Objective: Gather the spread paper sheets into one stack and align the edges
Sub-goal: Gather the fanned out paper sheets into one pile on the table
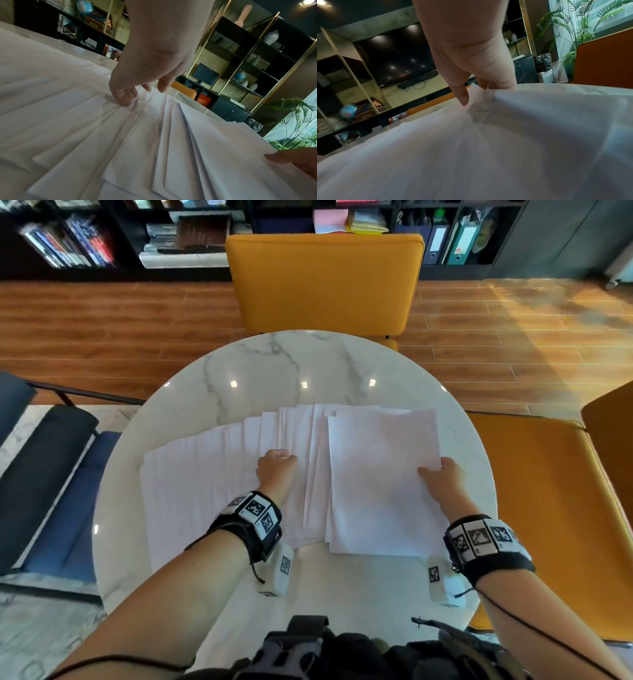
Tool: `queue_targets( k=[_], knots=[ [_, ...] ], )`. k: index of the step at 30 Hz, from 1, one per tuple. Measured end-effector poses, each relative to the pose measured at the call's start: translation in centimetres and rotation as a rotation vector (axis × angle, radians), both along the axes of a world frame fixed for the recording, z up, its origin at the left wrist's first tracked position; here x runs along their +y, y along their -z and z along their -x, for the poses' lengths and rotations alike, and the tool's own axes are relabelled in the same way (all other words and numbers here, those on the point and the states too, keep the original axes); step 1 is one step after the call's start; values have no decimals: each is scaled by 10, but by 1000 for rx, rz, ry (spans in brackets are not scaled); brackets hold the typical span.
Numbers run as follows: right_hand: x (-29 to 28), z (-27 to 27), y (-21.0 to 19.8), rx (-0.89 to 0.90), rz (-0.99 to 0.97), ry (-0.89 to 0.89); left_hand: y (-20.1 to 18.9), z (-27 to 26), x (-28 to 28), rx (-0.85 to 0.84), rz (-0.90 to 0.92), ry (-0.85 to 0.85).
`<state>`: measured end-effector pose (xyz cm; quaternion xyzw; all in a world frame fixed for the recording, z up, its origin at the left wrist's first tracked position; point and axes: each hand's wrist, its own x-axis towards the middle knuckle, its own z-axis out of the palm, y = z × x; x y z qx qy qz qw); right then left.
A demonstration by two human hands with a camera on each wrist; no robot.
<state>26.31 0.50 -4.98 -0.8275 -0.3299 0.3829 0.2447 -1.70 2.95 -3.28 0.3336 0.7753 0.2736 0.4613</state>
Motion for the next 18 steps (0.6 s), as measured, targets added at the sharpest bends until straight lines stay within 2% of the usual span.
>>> queue_targets(
  k=[6, 10, 13, 15, 18],
  knots=[
    [1, 12, -1, -139, 48, -13, -2, -3, 3, 11, 88, 29],
    [5, 21, -1, -115, 60, -55, 5, -3, 6, 113, 127, 157],
    [10, 30, -3, -72, 52, -82, 4, -3, 7, 194, 94, 168],
    [14, 34, -4, -48, 44, -102, 1, -5, 5, 167, 69, 153],
    [19, 38, -2, 10, 36, -107, 3, -8, 5, 30, 6, 124]
  ],
)
